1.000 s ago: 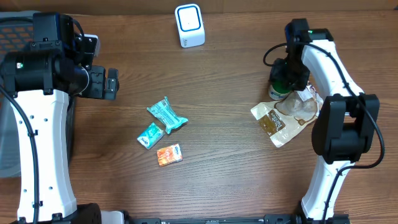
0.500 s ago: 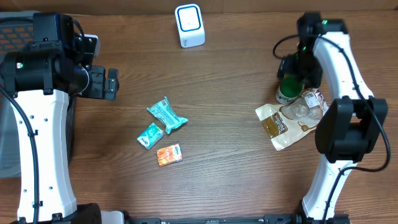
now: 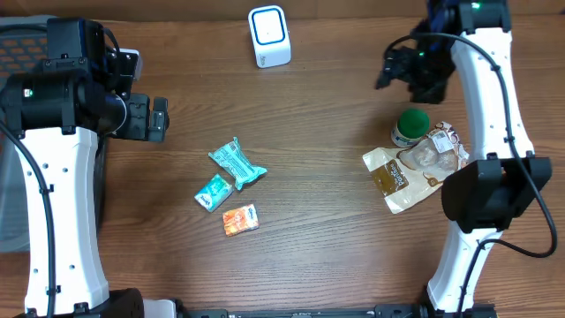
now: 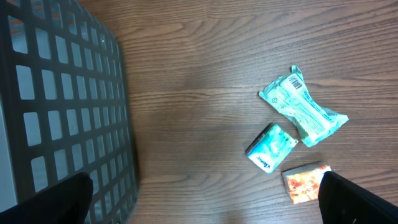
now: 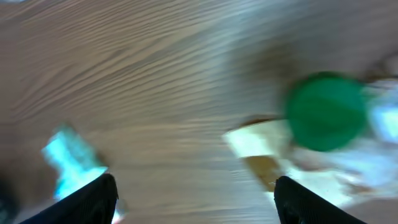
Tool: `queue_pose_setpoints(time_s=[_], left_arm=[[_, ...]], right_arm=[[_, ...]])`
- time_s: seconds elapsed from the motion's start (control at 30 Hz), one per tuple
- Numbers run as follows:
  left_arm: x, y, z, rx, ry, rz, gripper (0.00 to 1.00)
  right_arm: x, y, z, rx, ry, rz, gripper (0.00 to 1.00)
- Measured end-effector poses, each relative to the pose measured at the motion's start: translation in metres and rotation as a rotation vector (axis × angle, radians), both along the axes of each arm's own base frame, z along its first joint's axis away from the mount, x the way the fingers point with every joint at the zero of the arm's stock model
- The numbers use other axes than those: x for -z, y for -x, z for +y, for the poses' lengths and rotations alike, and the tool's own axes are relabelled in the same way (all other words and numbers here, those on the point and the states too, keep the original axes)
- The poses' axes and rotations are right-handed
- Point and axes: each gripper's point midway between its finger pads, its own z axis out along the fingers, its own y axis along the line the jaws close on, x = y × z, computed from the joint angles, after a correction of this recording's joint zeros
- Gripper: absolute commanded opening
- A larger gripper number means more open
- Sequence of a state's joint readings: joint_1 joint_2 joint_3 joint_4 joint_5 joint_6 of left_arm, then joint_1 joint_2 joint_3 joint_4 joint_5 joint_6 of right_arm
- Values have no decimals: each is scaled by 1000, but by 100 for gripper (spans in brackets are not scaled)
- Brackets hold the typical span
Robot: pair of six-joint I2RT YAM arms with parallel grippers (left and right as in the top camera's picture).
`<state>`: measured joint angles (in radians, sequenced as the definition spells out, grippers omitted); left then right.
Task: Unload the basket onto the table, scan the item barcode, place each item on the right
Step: 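Reach the right gripper to the teal wipes pack and grasp it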
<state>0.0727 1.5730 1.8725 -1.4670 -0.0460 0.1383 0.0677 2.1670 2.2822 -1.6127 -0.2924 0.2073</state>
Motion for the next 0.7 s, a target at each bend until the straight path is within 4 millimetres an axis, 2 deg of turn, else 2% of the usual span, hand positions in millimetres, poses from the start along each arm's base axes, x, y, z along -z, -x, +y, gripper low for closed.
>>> queue_pose_setpoints(time_s=[0.1, 0.2, 0.27, 0.37, 0.4, 0.43, 0.47, 0.57, 0.63, 0.7], left_arm=[[0, 0, 0, 0, 0, 0, 100], [0, 0, 0, 0, 0, 0, 100], [0, 0, 0, 0, 0, 0, 100], [0, 0, 0, 0, 0, 0, 100], [0, 0, 0, 0, 0, 0, 100], [0, 0, 0, 0, 0, 0, 99], [0, 0, 0, 0, 0, 0, 99], [0, 0, 0, 0, 0, 1, 100], [0, 0, 0, 0, 0, 0, 99], [0, 0, 0, 0, 0, 0, 100]], right_arm=[[4, 3, 44, -100, -71, -14, 81], [15, 14, 91, -204, -116, -8, 75], [25, 22, 131, -283, -153, -24, 71], [39, 33, 182, -364, -193, -55, 64], [45, 38, 205, -403, -210, -79, 62], [49, 42, 219, -422, -221, -91, 56], [57, 54, 241, -457, -235, -91, 54], [69, 65, 284, -480, -274, -143, 47], [80, 74, 299, -469, -273, -147, 40], [98, 86, 314, -413, -258, -131, 37]])
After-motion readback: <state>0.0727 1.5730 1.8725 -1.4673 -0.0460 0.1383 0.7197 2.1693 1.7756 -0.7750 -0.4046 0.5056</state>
